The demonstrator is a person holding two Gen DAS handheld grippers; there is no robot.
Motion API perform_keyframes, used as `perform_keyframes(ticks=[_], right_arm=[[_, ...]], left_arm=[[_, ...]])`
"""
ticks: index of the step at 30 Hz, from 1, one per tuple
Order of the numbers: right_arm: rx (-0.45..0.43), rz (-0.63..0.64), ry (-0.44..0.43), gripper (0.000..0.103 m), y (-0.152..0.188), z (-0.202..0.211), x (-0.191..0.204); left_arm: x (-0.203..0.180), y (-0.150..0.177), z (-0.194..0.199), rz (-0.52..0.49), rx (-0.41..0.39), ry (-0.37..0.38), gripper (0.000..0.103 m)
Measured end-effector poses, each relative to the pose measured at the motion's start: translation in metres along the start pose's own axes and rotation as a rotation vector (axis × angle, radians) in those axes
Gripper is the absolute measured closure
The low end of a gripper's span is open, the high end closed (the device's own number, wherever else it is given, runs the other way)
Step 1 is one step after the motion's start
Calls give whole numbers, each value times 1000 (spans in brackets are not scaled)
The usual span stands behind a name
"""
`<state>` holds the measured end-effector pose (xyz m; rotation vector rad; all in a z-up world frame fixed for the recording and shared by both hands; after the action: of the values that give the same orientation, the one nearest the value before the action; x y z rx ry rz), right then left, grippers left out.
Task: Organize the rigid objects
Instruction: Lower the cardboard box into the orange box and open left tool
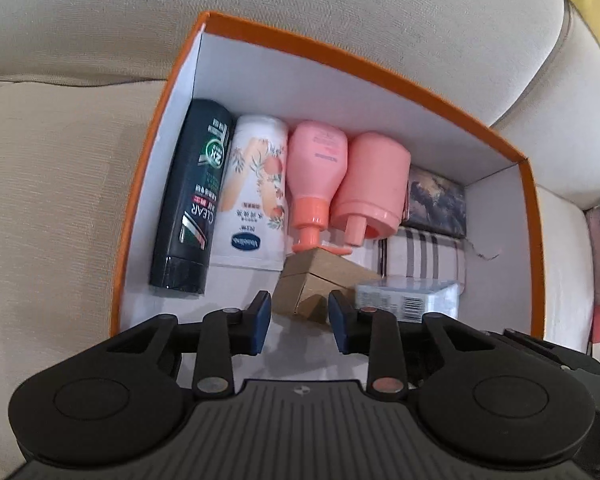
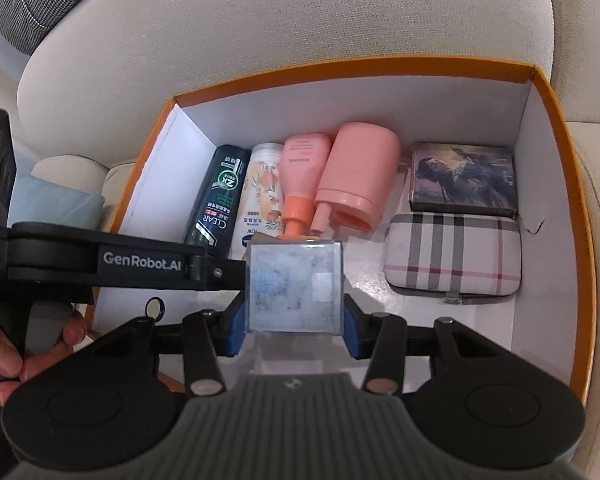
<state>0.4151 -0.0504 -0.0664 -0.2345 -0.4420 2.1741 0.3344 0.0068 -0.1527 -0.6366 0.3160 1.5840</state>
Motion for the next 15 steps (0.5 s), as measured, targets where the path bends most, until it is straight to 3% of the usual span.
perform_keyframes(ticks=[5,15], right_arm=[[4,-88,144,55,1,9,-26],[117,-157,229,55,15,-9,-35]], left_arm=[[0,-5,-3,7,-9,3,66],[-9,6,-21,92,-1,63,68]])
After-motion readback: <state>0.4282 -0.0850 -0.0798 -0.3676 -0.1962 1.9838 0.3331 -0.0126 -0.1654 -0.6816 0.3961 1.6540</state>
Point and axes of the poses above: each gripper's, at about its wrist camera, not at the fingertips, and z roughly against the way its jaws point, x to its left, y to its underside, the point moved 7 cm from there along -z, roughly the way its jaws point, and after that the axes turned 14 degrees about y, right-handed, at the moved point
